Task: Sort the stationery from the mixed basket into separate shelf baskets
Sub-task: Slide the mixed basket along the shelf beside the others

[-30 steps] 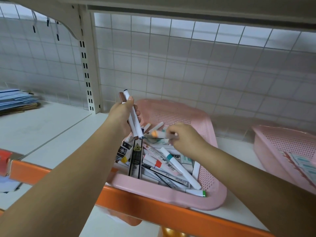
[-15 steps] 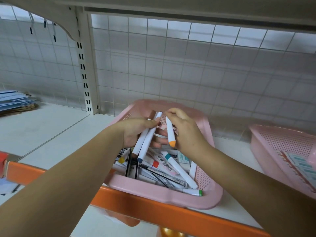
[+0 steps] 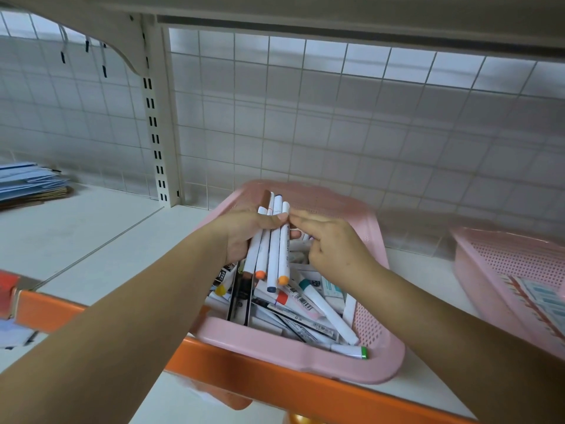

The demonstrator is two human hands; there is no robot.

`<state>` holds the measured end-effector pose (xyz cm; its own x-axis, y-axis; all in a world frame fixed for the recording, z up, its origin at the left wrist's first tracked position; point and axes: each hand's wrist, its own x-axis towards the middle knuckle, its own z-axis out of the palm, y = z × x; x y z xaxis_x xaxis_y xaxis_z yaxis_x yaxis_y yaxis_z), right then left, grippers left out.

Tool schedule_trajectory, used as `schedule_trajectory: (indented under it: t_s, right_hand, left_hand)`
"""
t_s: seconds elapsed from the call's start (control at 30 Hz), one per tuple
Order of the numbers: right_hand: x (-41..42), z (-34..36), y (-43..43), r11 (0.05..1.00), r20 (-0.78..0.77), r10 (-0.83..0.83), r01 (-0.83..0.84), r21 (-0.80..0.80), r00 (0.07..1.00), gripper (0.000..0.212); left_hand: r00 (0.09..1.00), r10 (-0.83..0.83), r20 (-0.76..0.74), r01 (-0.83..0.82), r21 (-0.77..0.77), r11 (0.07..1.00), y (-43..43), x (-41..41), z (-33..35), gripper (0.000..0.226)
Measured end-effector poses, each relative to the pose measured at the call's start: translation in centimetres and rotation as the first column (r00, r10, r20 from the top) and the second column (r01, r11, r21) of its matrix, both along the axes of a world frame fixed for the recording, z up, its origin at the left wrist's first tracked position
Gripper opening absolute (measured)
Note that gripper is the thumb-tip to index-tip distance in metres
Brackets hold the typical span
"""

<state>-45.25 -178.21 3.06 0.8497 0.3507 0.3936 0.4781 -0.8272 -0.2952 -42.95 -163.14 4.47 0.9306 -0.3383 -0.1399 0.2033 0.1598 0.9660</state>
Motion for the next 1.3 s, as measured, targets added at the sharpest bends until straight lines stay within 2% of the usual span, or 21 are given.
schedule_trajectory:
  t_s: [0.17,0.33,0.5,0.67,0.87,1.1,1.23,1.3]
  right_hand:
    - [0.1,0.4,-0.3,0.979,0.006,-0.168,0.167,-0.114,0.986,0.064]
    - [0.3,0.4,-0.5,0.950,0.013,-0.244,0.242,-0.196,0.970,0.066]
    - [0.0,1.6,-1.2,0.953,0.026,-0.257,0.257,-0.161,0.966,0.062]
    - [-2.0,3.9,-4.5,0.948,0.117,-0.274,0.289,-0.136,0.955,0.059]
    - [-6.9,4.6,-12.5,0.902,0.134,-0.376,0.395,-0.174,0.917,0.054]
    - [-16.1,4.7,-26.1,0.835,0.150,-0.457,0.481,-0.267,0.877,0.048]
    - [-21.7,4.3,-34.6,0.818,0.179,-0.495,0.525,-0.235,0.850,0.053]
    - [-24.1,3.6,-38.8,0.811,0.182,-0.530,0.557,-0.178,0.829,0.055]
  left_hand:
    - [0.992,0.061,0.113,-0.058,-0.023,0.998,0.0,0.0,0.0,0.014]
    - [0.954,0.141,0.265,-0.154,0.031,0.988,0.0,0.9,-0.4,0.017]
    - [0.873,0.248,0.419,-0.295,0.050,0.954,-0.5,0.6,0.4,0.017]
    - [0.821,0.288,0.492,-0.330,-0.002,0.944,-2.5,-1.2,3.8,0.017]
    - [0.834,0.210,0.510,-0.229,-0.026,0.973,-8.9,-5.0,6.2,0.017]
    - [0.882,0.098,0.462,-0.079,-0.060,0.995,-22.6,-11.7,6.2,0.021]
    - [0.906,0.062,0.418,-0.029,-0.085,0.996,-31.4,-15.5,6.2,0.016]
    - [0.897,0.038,0.439,-0.019,-0.049,0.999,-35.3,-17.3,6.1,0.016]
